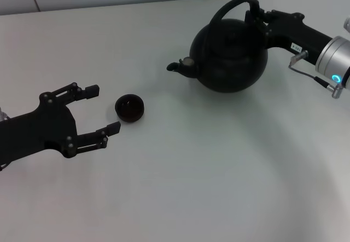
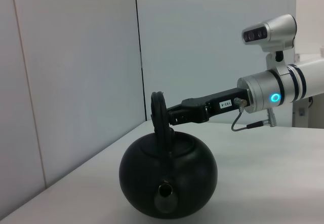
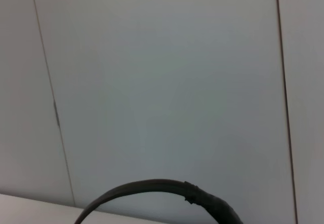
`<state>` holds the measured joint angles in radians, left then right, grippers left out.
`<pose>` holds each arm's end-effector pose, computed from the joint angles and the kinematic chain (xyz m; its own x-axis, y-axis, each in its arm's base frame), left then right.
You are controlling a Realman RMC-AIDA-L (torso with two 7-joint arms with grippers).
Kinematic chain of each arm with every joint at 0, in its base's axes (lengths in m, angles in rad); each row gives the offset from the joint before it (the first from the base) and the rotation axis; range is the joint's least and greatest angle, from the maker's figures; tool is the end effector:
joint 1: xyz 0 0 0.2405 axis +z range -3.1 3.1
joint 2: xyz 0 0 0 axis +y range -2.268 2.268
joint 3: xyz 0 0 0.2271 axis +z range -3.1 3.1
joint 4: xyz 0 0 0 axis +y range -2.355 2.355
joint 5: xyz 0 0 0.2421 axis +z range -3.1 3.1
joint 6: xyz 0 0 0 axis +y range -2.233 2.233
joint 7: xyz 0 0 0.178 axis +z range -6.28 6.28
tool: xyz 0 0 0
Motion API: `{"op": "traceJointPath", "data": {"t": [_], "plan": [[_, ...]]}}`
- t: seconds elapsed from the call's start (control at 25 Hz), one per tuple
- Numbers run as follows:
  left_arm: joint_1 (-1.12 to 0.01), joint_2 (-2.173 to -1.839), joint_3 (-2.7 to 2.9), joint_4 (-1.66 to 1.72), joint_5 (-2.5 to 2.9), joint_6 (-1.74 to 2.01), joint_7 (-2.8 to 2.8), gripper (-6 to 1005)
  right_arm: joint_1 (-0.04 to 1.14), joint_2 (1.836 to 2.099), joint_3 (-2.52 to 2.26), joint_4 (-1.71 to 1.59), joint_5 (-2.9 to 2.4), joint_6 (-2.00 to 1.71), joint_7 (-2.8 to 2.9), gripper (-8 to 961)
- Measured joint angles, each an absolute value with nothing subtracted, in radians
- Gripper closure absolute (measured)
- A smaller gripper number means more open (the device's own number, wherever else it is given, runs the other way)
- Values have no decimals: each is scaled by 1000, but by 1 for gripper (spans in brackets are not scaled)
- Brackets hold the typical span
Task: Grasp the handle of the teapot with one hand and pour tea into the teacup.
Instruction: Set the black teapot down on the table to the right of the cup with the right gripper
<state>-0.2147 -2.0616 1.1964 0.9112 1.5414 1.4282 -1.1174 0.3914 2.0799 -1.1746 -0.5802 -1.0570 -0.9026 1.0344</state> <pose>-0.2377 0.3221 -0.0172 0.8665 0.0237 0.4987 0.2165 -0.9179 -0.3327 0.2777 0.4155 -0.0091 0.6838 -0.1918 -0.7040 -0.6836 -0.5058 -0.5262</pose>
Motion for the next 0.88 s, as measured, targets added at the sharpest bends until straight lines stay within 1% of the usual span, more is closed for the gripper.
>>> {"op": "traceJointPath", "data": {"t": [0.88], "plan": [[-226,-2063,1196,911,1545,1432,-1119,169,382,2077,-1158,-547,-1064,-888,1036,790]]}}
